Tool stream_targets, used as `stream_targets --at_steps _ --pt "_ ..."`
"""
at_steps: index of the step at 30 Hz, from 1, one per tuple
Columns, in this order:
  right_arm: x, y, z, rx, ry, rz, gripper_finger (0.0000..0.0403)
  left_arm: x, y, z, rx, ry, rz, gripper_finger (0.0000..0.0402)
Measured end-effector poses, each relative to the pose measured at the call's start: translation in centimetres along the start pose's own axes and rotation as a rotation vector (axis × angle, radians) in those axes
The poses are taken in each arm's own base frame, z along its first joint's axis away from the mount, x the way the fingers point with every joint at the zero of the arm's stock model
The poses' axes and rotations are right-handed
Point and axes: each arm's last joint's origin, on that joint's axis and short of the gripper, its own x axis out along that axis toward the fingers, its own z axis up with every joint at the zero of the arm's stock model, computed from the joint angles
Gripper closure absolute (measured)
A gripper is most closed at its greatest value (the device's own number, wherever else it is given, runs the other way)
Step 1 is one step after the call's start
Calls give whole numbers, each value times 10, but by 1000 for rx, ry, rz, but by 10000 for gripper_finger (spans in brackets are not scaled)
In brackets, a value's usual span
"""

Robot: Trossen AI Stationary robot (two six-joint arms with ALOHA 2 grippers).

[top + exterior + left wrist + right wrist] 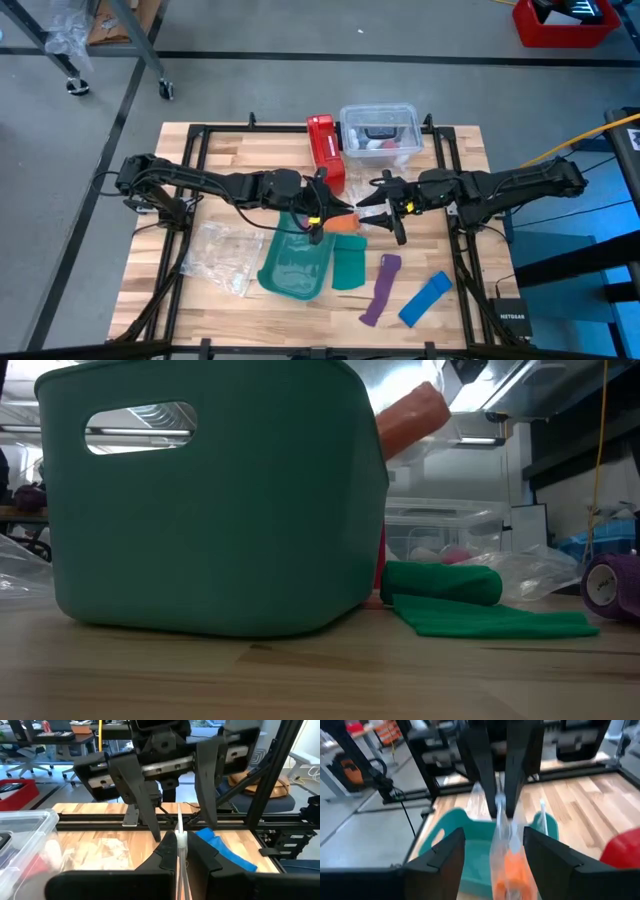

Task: Roll bandage
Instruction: Close the transparent zip bag

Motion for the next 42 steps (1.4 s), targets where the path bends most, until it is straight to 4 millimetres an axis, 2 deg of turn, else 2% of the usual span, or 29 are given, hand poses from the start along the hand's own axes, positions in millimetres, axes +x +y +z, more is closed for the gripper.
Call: stream_targets --at_steps 10,24,34,40,42 --pt "0 2 7 -2 -77 16 220 0 0 0 -2 -1 -2 394" --pt "1 0 8 -1 -90 -35 273 0 0 0 -2 -2 -2 392" --pt "12 -1 3 -1 -53 -42 340 0 0 -1 -1 5 -5 393" --pt "11 -1 3 -26 -56 -42 391 0 0 -1 -2 3 -6 393" --pt "10 -1 4 -26 -61 -41 397 0 0 0 -2 0 -6 394"
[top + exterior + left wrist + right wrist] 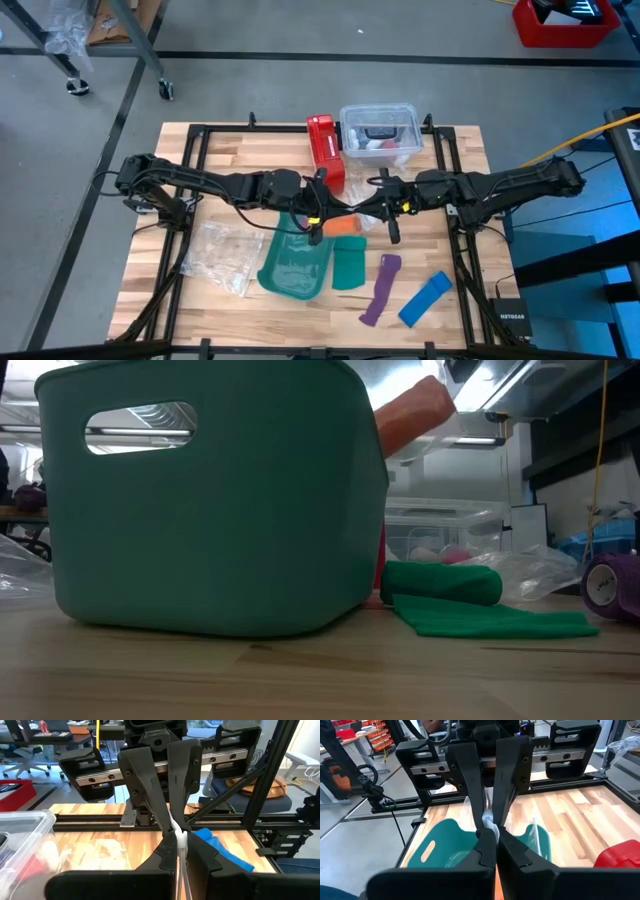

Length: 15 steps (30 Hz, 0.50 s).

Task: Roll bandage
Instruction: Close the transparent zip bag

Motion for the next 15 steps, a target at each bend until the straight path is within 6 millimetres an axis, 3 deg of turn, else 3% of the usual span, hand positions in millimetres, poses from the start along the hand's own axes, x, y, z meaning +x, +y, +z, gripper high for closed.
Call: stream_targets --at_steps 15 --pt "-2 -1 0 0 -3 -19 401 -3 -1 1 2 16 3 390"
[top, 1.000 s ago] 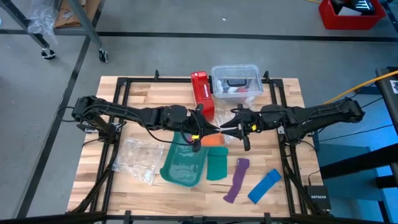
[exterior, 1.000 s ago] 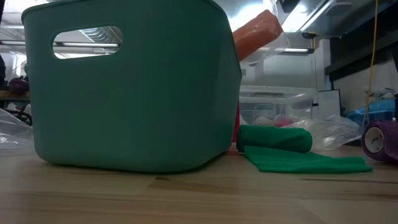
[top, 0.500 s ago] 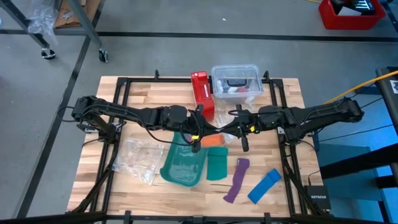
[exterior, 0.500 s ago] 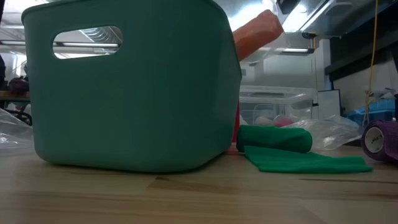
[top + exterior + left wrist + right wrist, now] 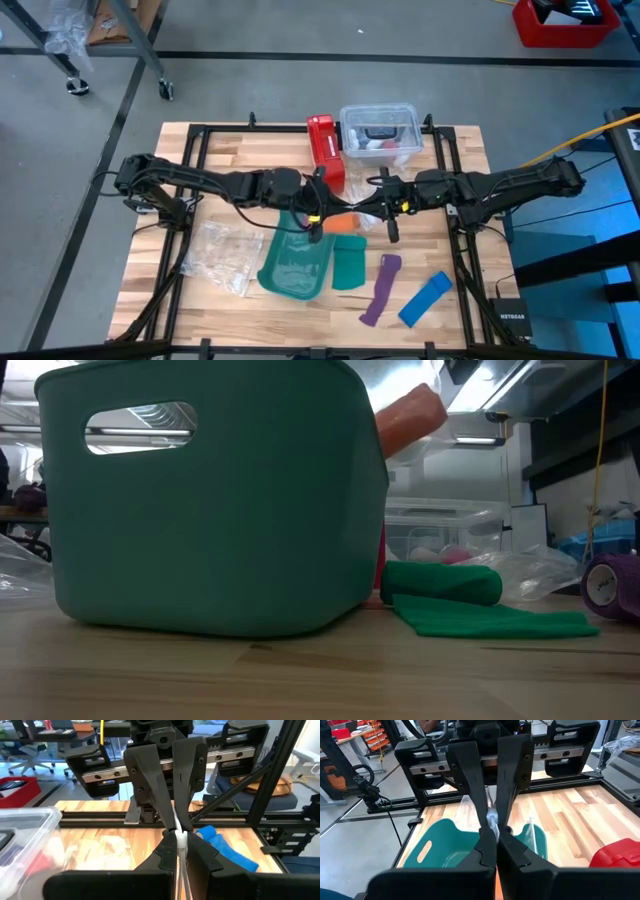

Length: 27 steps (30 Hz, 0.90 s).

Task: Roll bandage
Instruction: Close the transparent zip bag

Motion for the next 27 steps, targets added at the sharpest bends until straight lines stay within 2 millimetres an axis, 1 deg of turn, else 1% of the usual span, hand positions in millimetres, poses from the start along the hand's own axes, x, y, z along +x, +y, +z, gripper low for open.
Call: stream_targets --at_steps 8,12,18,21,27 --pt "-2 0 3 1 -19 -7 402 -12 0 8 -25 9 3 391" --pt "-3 0 2 0 -5 -17 402 -16 -1 5 -26 55 0 386" --pt "-6 -1 1 -1 7 -23 402 -23 0 0 -58 146 2 390" --pt "-9 -1 1 0 9 -24 403 -29 0 2 -70 167 4 387" --pt "-13 -1 1 2 22 -28 403 -50 1 7 -91 209 4 384"
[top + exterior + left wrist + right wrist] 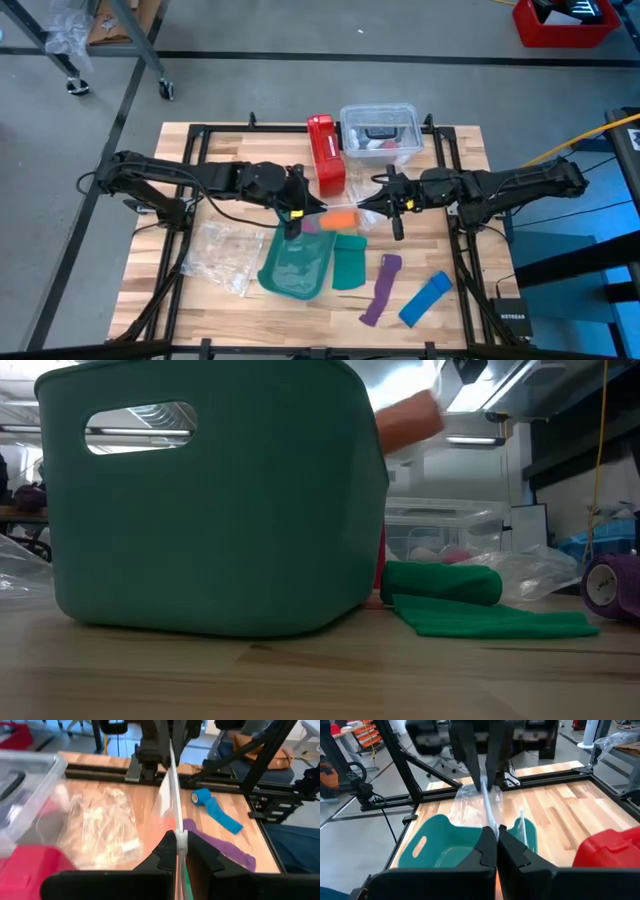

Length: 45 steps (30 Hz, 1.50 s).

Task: Roll bandage
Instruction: Close the transparent zip bag, then put the transparent zip bag into the green bin

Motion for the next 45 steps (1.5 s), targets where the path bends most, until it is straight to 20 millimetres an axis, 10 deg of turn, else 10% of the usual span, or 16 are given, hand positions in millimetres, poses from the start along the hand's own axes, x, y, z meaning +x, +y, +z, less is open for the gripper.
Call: stream_targets --at_steps 21,29,37,45 --pt "-4 0 0 0 8 -4 403 -17 -4 -11 -46 144 7 380" --pt "-4 0 0 0 5 -3 403 -16 -7 -5 22 74 -8 286" --pt "-4 2 7 6 -63 38 403 7 -8 -6 58 31 -7 216" --pt "-4 2 8 7 -76 42 401 31 -2 -15 119 53 18 262"
